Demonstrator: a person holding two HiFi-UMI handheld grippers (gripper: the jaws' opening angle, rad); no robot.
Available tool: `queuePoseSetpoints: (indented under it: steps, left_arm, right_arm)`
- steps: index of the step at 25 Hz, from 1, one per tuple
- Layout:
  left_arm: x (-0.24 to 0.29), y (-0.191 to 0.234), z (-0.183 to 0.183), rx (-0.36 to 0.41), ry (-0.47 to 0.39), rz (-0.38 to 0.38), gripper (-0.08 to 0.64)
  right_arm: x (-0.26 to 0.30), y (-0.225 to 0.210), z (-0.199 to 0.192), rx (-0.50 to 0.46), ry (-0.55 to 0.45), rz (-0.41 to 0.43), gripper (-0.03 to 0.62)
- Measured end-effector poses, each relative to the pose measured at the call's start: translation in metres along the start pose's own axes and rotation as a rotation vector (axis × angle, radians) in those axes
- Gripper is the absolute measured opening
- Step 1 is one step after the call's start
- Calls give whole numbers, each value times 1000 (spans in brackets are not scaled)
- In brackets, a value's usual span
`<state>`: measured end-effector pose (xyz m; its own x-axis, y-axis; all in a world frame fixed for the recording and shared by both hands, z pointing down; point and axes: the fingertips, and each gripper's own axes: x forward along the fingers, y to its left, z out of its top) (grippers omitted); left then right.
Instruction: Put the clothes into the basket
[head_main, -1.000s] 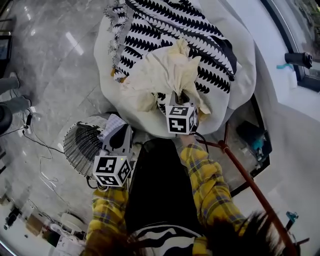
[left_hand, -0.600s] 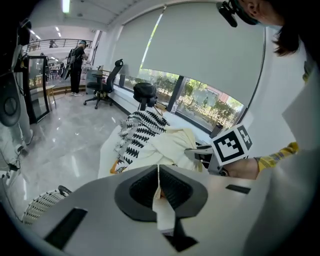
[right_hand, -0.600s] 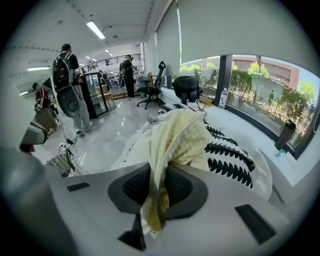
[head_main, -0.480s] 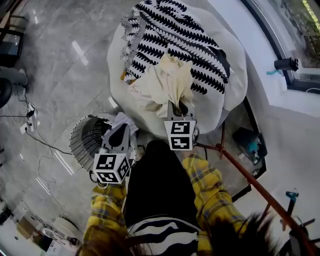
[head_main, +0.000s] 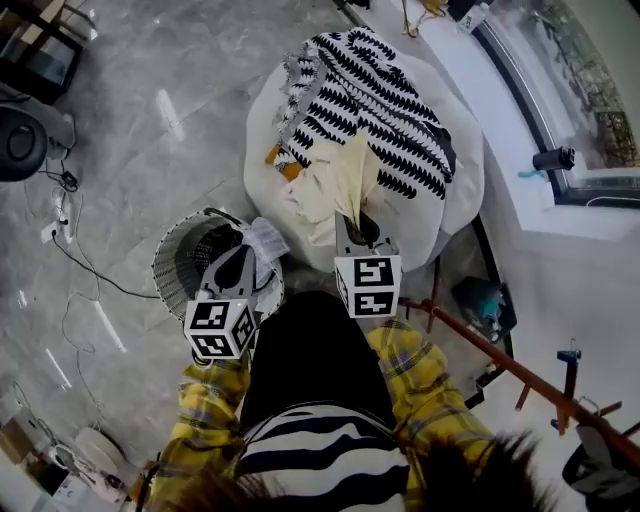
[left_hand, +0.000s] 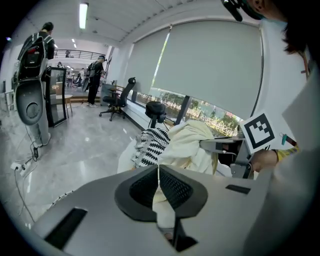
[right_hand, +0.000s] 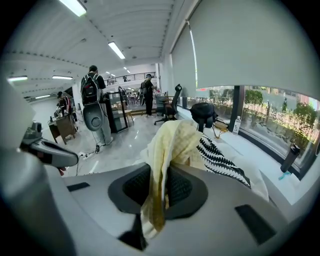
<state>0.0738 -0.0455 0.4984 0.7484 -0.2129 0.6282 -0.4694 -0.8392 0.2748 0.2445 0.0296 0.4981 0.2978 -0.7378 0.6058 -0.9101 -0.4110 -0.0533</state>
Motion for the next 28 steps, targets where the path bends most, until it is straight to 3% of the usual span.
queuePoseSetpoints:
  steps: [15,28]
  left_arm:
    - [-123,66,11,-106,-147,125,21]
    - [-220,120,19,-220,-299,271,20]
  right_arm:
    - [-91,114,124,-105,-210,167,74]
    - [-149,246,202,-230,-336,464,74]
